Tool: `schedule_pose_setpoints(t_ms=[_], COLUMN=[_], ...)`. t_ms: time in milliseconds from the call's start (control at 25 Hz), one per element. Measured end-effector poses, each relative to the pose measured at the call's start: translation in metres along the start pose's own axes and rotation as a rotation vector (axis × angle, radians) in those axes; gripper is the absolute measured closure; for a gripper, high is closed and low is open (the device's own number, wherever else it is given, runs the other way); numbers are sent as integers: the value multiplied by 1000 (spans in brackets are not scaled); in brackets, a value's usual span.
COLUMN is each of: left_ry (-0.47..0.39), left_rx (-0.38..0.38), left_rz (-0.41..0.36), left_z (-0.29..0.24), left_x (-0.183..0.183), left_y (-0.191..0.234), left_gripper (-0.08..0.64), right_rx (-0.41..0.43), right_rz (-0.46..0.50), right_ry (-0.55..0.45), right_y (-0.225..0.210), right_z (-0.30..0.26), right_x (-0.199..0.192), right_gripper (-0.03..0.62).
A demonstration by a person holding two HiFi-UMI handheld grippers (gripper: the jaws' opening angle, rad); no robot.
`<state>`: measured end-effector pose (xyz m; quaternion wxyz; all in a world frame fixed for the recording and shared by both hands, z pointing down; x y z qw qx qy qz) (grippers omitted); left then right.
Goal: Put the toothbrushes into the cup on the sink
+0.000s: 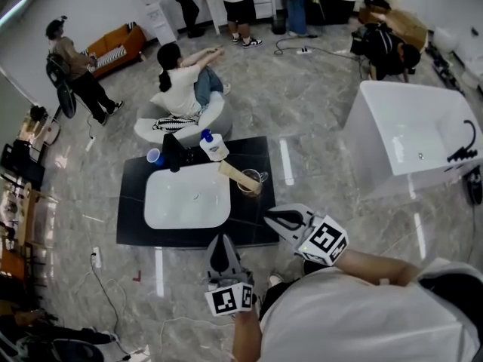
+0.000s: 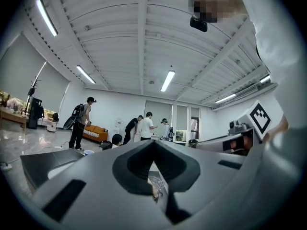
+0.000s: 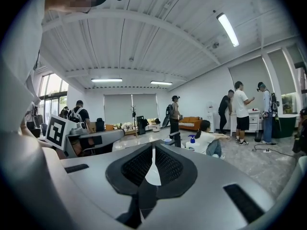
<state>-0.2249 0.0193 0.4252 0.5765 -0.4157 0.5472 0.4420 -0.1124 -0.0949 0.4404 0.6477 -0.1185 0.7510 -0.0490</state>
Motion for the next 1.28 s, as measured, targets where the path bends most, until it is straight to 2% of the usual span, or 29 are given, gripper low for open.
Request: schedule_pose_setpoints(t_ms=[320, 640, 1280], left_ry=[4, -25, -49], left_rx=[-61, -162, -200], left_rz=[2, -8, 42], left_z=[23, 47, 55], left_x=[-5, -5, -8], left_y=[-4, -14, -9], left_gripper=[557, 557, 557], right_rx=[-35, -76, -113], right_rz=[-7, 3, 24], right_ry=[-4, -28, -4], right_y=[25, 57, 77], right_z=[9, 13, 22], right_x=[-16, -31, -37], right_gripper=[549, 549, 549])
Point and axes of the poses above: the fingertips, and each gripper's own axes: z backward along the fingers, y to its left, x out of its top, the point moved 4 cm from there along z, backward along the fingers, and after that the axes turned 7 degrees about -z, right-handed, at the moved point
